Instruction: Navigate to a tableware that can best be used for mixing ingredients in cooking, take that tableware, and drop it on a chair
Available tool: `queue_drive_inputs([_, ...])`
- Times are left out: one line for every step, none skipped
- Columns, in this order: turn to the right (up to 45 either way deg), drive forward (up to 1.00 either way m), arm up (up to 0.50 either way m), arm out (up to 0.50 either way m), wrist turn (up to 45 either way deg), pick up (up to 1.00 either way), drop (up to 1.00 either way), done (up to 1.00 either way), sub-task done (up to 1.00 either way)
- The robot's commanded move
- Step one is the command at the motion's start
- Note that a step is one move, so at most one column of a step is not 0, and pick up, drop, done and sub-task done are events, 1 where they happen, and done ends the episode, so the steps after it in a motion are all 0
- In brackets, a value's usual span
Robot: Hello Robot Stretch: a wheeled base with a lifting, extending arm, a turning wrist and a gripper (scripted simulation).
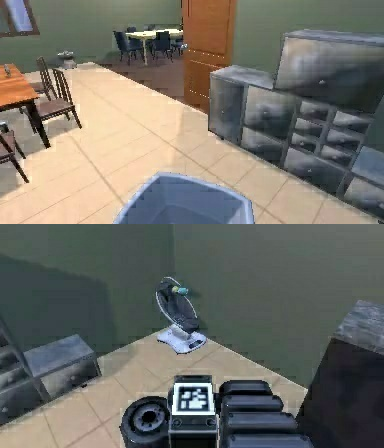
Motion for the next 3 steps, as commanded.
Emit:
queue_drive_inputs([-30.0,0.0,0.0,0.0,0.0,0.0,0.0,0.0,0.0])
queue_drive_inputs([-3.0,0.0,0.0,0.0,0.0,0.0,0.0,0.0,0.0])
queue_drive_inputs([0.0,1.0,0.0,0.0,0.0,0.0,0.0,0.0,0.0])
